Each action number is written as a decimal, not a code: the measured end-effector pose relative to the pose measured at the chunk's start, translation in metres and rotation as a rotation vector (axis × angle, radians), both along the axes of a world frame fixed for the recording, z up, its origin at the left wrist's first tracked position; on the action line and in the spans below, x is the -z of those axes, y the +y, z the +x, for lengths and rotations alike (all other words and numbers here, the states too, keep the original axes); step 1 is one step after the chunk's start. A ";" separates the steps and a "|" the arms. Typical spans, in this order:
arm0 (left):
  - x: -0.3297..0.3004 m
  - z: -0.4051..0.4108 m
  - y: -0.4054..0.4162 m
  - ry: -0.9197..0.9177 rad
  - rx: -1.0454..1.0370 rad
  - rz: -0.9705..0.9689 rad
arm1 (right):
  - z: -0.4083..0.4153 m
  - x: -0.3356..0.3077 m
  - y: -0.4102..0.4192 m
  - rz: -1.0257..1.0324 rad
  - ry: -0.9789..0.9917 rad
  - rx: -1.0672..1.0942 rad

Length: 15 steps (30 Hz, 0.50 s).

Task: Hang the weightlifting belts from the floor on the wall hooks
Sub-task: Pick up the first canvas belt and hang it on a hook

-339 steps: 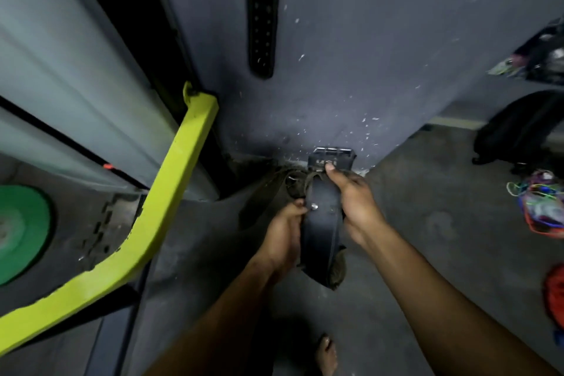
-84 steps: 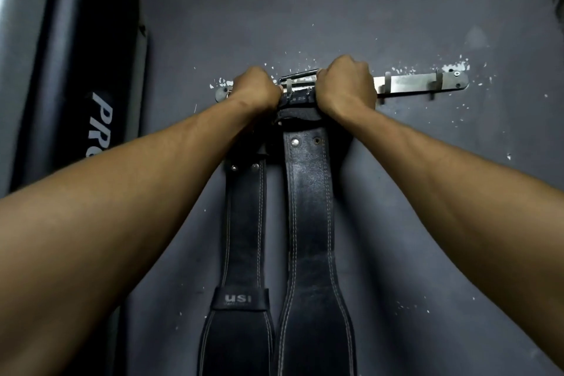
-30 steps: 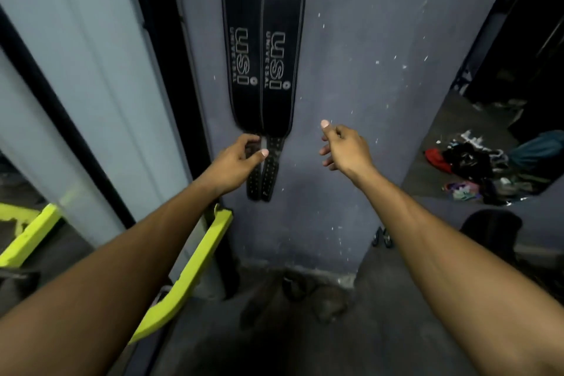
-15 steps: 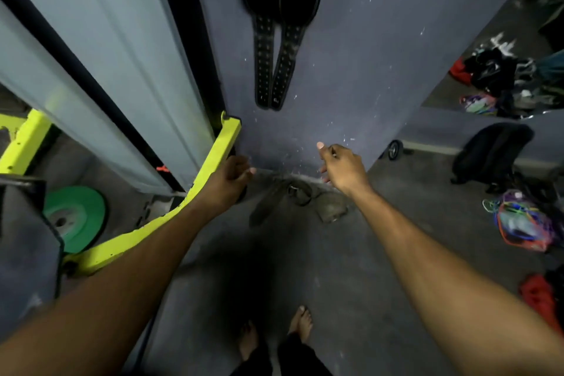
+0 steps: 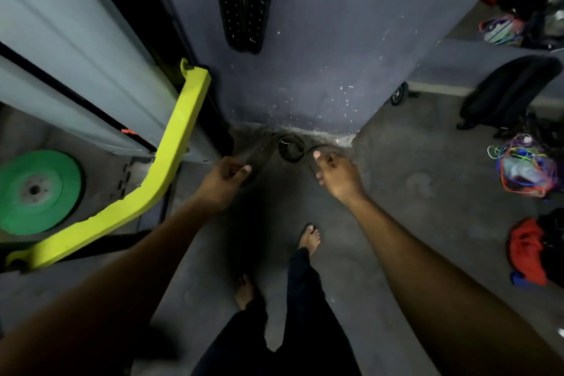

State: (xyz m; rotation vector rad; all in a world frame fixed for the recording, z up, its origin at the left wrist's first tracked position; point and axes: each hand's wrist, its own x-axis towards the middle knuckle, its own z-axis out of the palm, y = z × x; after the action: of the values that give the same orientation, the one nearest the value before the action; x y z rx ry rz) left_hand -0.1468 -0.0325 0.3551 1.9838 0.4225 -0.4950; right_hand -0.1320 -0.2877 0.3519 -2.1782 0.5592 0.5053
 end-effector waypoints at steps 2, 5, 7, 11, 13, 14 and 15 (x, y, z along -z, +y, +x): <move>0.015 0.018 -0.016 0.057 -0.018 -0.009 | 0.015 0.022 -0.018 0.008 0.027 -0.003; 0.061 0.048 -0.039 0.099 0.024 -0.009 | 0.041 0.069 -0.046 0.012 0.104 -0.016; 0.095 0.071 -0.054 0.141 0.037 -0.017 | 0.063 0.108 -0.063 -0.004 0.165 -0.064; 0.175 0.112 -0.078 0.158 0.049 -0.006 | 0.112 0.205 -0.077 -0.018 0.190 -0.075; 0.218 0.133 -0.089 0.188 0.054 -0.038 | 0.133 0.256 -0.077 -0.012 0.182 -0.079; 0.242 0.145 -0.093 0.203 0.050 -0.037 | 0.144 0.283 -0.075 -0.006 0.176 -0.088; 0.268 0.157 -0.097 0.213 0.055 -0.032 | 0.155 0.310 -0.072 -0.004 0.167 -0.089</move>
State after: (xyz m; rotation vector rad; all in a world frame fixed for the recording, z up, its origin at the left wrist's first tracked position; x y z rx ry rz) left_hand 0.0103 -0.1292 0.0872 1.9230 0.4892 -0.7472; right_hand 0.0225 -0.3598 0.0417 -2.1840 0.5545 0.7399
